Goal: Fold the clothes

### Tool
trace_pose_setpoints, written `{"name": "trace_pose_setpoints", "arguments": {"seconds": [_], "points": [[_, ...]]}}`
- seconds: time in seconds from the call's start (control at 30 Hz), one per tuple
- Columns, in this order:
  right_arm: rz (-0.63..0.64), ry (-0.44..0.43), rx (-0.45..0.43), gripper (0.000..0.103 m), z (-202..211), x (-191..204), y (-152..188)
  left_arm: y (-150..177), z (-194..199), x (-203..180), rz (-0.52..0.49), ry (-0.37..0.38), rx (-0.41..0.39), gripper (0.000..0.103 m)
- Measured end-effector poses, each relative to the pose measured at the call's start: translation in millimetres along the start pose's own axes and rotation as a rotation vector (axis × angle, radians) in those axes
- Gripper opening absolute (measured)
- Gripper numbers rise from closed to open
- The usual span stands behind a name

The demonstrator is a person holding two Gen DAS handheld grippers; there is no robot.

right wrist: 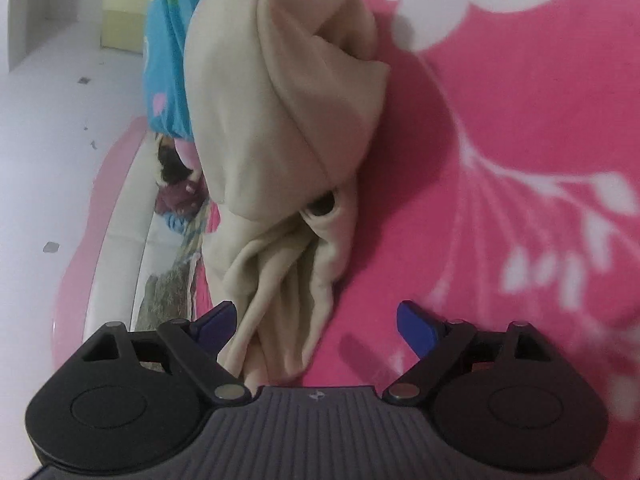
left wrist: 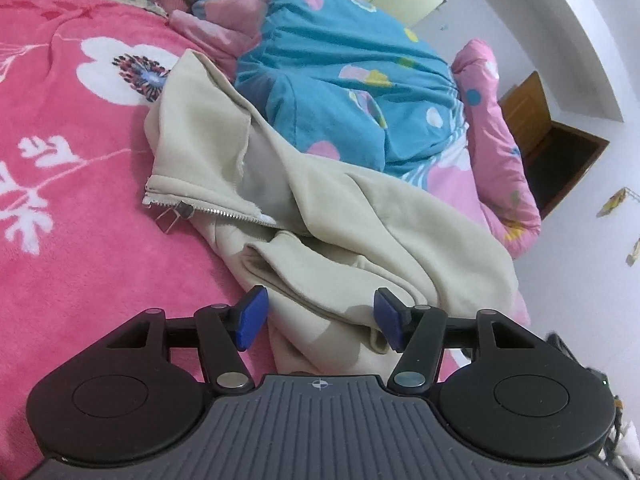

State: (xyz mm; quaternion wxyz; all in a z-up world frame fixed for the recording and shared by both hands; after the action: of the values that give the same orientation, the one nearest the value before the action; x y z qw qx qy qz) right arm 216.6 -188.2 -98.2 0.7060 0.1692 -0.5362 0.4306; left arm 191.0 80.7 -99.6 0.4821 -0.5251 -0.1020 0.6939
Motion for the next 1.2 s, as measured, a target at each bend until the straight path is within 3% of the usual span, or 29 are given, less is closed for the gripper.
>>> {"name": "trace_pose_setpoints", "arguments": {"seconds": [0.1, 0.3, 0.47, 0.5, 0.53, 0.7, 0.9, 1.07, 1.2], "points": [[-0.023, -0.042, 0.035, 0.09, -28.4, 11.2, 2.7, -5.6, 0.5, 7.2, 0.031, -0.024, -0.018, 0.059], [0.028, 0.002, 0.022, 0.09, -73.5, 31.1, 9.3, -18.8, 9.5, 25.5, 0.087, -0.089, -0.076, 0.059], [0.107, 0.092, -0.008, 0.056, -92.8, 37.0, 12.5, -28.9, 12.9, 38.1, 0.118, -0.165, -0.14, 0.059], [0.121, 0.1, -0.012, 0.041, -91.8, 38.1, 12.6, -30.9, 13.7, 40.6, 0.128, -0.182, -0.157, 0.059], [0.131, 0.099, -0.017, 0.033, -88.7, 39.3, 12.6, -32.6, 14.6, 42.8, 0.139, -0.196, -0.171, 0.059], [0.247, 0.092, -0.048, 0.028, -49.1, 55.2, 13.3, -37.5, 22.4, 47.3, 0.173, -0.228, -0.198, 0.059], [0.355, 0.155, -0.018, 0.027, 28.3, 54.5, 15.8, -25.5, 49.2, 18.5, -0.014, -0.251, -0.157, 0.059], [0.423, 0.203, 0.022, 0.027, 104.2, 45.5, 34.5, 8.3, 85.8, -5.2, -0.207, -0.226, -0.093, 0.059], [0.432, 0.22, 0.054, 0.027, 156.5, 32.7, 59.2, 24.2, 117.1, -27.2, -0.389, -0.213, -0.104, 0.062]]}}
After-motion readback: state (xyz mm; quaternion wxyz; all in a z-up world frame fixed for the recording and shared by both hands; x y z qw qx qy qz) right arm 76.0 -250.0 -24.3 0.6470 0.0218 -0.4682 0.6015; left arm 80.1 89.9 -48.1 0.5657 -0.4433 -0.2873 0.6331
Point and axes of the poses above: each gripper's, at about its wrist camera, not at the fingertips, and z roughly against the way its jaws point, x to its left, y to its underside, the point moved 8 cm from there along -z, roughly the way its jaws point, and after that the axes turned 5 degrees about -y, right-handed, at the moved point
